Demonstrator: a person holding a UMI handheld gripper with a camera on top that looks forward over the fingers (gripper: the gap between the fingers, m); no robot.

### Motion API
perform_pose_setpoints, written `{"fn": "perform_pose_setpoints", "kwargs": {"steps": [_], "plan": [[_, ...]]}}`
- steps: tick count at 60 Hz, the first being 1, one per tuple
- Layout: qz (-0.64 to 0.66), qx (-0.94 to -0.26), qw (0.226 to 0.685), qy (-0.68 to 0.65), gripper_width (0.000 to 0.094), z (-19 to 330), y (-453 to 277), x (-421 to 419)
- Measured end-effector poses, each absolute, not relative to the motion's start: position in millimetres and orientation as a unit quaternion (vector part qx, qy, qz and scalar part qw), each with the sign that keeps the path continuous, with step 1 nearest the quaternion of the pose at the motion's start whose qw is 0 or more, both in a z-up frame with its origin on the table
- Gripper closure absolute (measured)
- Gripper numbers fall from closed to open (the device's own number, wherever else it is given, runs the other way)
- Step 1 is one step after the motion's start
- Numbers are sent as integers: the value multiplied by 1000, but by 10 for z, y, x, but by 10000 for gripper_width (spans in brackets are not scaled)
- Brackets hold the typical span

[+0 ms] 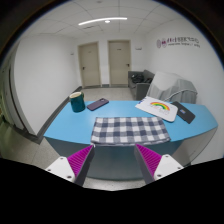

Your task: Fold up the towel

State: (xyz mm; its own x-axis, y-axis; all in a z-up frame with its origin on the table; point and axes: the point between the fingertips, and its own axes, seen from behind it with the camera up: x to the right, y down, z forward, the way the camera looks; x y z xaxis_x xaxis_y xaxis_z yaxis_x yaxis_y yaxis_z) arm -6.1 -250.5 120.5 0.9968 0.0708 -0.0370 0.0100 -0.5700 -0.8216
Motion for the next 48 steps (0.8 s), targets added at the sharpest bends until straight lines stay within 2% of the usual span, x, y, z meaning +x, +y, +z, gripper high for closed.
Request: {"fn": "perform_pose_setpoints", "kwargs": {"steps": [16, 25, 34, 41, 47, 48], "plan": [[68, -891, 440, -88, 137, 496, -1397, -958], [35, -884, 449, -125, 247, 176, -786, -1118], [22, -895, 428, -123, 462, -160, -560, -1021], [16, -880, 452, -143, 619, -133, -522, -994], [9, -871, 470, -143, 857, -114, -519, -920], [8, -870, 472, -142, 864, -114, -518, -918]]}}
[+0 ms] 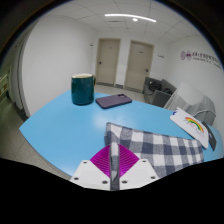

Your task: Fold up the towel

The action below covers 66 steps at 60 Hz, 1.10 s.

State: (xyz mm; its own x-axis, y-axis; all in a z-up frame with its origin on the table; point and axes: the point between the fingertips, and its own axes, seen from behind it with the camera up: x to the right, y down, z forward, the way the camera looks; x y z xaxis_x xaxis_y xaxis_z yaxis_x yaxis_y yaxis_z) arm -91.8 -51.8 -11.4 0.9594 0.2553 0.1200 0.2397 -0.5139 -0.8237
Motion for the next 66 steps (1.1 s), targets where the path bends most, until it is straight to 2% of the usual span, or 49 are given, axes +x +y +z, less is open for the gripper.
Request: {"fn": "perform_pose_setpoints", "kwargs": {"steps": [11, 17, 24, 32, 36, 42, 47, 51, 54, 57, 58, 59, 61, 62, 64, 66], "plan": [[21, -877, 464, -124, 926, -33, -517, -933], [68, -865, 489, -97, 926, 438, -468, -862], [55, -844, 529, -73, 918, 1011, -387, -332], [26, -844, 535, -28, 908, 1212, -346, 461], [-2, -849, 529, -7, 907, 1115, -346, 957], [-49, -870, 490, 38, 906, 716, -361, 1643], [-52, -890, 447, 68, 904, 328, -398, 1917], [-36, -899, 429, 83, 893, 178, -420, 1980], [-30, -900, 426, 89, 823, 138, -434, 1992], [-32, -901, 425, 86, 672, 148, -455, 1981], [-35, -900, 426, 86, 558, 162, -450, 1990], [-39, -899, 428, 86, 483, 189, -465, 2004], [-45, -897, 432, 84, 252, 246, -500, 2020], [-48, -896, 433, 84, 189, 278, -519, 2021], [-50, -894, 437, 83, 117, 360, -576, 2010], [-52, -892, 441, 85, 95, 442, -651, 2002]]}}
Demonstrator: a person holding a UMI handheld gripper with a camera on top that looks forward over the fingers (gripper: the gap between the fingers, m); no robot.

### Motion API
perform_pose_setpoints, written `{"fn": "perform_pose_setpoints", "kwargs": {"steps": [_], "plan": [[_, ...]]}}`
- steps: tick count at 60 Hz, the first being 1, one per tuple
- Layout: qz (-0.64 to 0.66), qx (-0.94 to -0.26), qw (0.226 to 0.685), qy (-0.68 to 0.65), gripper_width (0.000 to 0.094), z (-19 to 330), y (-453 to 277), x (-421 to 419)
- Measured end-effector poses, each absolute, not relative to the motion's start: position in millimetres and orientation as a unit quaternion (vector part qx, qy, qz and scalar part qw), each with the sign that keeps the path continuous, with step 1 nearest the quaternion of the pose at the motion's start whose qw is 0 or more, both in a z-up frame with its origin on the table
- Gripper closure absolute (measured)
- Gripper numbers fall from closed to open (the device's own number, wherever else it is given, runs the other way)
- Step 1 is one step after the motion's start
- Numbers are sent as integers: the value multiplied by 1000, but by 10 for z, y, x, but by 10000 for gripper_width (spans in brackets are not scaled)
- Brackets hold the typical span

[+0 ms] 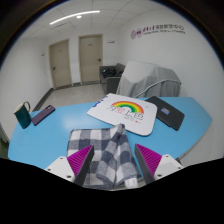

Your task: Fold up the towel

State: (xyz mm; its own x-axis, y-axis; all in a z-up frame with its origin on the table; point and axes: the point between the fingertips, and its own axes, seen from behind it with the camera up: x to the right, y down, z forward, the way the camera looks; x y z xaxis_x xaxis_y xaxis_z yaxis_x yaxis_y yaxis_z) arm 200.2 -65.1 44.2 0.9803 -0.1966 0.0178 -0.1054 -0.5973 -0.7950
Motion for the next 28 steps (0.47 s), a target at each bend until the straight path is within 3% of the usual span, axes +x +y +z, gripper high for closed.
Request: {"fn": "perform_pose_setpoints", "kwargs": {"steps": [13, 28], "plan": [[-40, -874, 476, 90, 104, 1044, -1413, 1681], [-4, -876, 476, 69, 113, 1421, -2355, 1254]]}}
